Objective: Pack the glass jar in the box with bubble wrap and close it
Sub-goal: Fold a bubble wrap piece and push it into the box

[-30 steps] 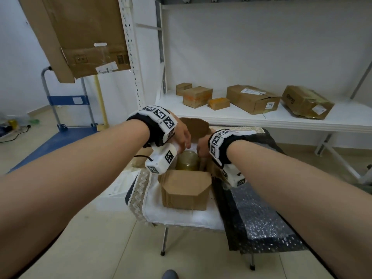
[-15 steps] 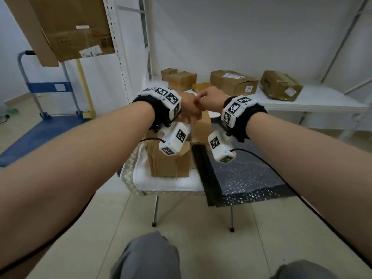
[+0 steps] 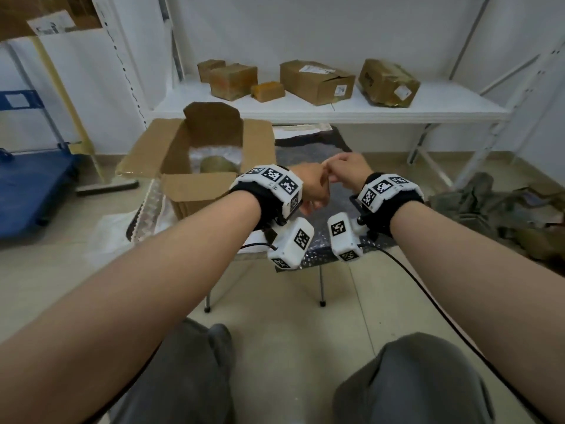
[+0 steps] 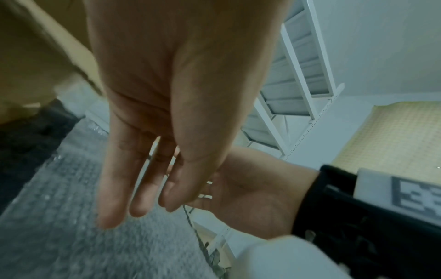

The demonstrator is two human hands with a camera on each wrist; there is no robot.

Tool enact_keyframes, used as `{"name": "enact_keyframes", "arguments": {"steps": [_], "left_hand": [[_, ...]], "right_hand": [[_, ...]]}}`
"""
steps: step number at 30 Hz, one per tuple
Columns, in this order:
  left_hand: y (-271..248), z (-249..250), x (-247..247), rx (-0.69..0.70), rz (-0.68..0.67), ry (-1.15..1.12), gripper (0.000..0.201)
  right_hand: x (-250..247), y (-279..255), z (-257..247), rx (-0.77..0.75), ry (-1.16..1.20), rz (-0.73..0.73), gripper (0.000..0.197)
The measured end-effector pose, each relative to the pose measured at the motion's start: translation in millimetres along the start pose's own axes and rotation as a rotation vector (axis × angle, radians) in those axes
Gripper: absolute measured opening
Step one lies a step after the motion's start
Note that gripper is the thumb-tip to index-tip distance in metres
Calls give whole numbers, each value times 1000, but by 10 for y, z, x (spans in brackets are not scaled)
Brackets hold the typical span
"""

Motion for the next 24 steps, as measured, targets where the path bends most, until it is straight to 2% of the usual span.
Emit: {"name": "enact_keyframes", "arguments": {"steps": [4,6,8,10,12,15,17,19,22,24], "left_hand": [[162,-175,344,-9,-24,43,18],[263,-294,464,18,-18,75,24],[299,-353,554,93,-64,80,29],[329,-373,627,202,-93,85,33],[364,-398,705,247,-76,121,48],[394,-453,824,239,-5,239,68],[389,-466,843,278,45,228,63],[366,-517,794,310,106,102,48],[344,-657,699,276,225,-120,22],[334,-736,683,225,288,-273,14]], "right_hand": [[-80,105,351,46,78,57,25],[-84,163,527,87,160,95,16],[-60,202,677,133,252,131,21],[-19,225,772,165,291,112,16],[-3,238,830,181,356,109,18],[-5,234,865,193,541,160,15],[0,234,894,194,614,177,22],[-7,245,933,187,652,177,25],[-60,263,909,183,670,181,16],[-147,259,811,140,681,206,12]]}}
Point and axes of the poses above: each hand's wrist, its own y-axis towards the middle knuckle, its own x-axis out of the palm, z = x × y, the point moved 4 cm from there along y, towards the middle knuckle, and after that the axes turned 12 degrees about y, right-handed, at the moved point
